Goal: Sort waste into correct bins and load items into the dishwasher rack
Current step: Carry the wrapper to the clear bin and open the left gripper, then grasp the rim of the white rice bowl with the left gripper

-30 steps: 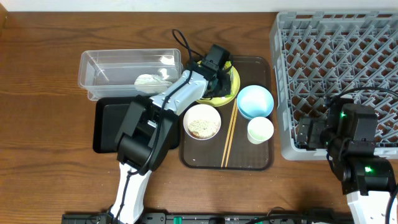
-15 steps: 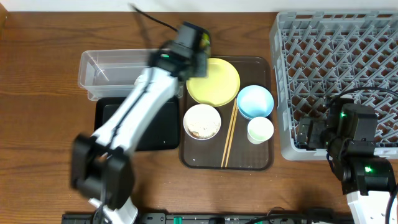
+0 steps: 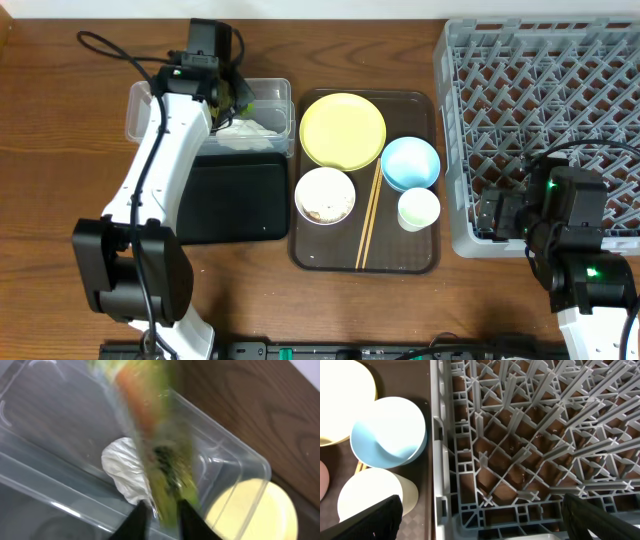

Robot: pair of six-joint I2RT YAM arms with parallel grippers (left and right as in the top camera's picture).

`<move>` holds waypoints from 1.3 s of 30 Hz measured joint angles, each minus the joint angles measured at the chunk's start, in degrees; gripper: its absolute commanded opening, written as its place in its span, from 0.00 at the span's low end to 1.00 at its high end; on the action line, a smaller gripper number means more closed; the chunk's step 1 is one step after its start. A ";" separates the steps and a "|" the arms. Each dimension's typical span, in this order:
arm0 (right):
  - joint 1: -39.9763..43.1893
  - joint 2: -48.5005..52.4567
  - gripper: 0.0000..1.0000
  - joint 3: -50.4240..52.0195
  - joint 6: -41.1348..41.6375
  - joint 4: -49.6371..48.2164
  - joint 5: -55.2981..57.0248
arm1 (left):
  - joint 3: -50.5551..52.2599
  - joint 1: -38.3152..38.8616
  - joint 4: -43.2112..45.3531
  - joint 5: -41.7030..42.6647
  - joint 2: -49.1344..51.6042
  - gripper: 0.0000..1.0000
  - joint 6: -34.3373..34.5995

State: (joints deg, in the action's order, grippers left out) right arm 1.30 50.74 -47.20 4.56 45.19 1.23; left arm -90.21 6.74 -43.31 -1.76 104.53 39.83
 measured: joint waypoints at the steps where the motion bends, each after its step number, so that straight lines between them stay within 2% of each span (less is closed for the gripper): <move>1: 0.00 0.00 0.99 0.00 0.00 0.00 0.00 | 0.00 0.04 -0.15 0.07 0.20 0.48 0.37; 6: 0.00 0.00 0.99 0.00 0.00 0.00 0.00 | 0.31 0.17 -0.44 0.09 0.48 0.48 1.05; 12: 0.00 0.00 0.99 0.00 0.00 -0.02 0.00 | 0.61 1.62 -2.10 0.04 -2.16 0.48 -5.86; 16: 0.00 0.00 0.99 0.00 0.00 -0.04 0.00 | 0.61 6.93 -4.79 0.04 -7.06 0.48 -13.16; 21: 0.00 0.00 0.99 0.00 0.00 -0.04 0.00 | 0.61 16.57 -9.18 0.20 -9.49 0.48 -18.69; 31: 0.00 0.00 0.99 0.00 0.00 -0.04 0.00 | 3.37 30.05 -10.47 0.28 -0.46 0.48 -20.87; 39: 0.00 0.00 0.99 0.00 0.00 -0.02 0.00 | 3.54 35.50 -10.16 0.28 7.82 0.48 -21.29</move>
State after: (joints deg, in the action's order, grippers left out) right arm 1.30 50.74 -47.20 4.56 45.17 1.23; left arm -86.67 42.24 -53.47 -1.48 112.36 18.55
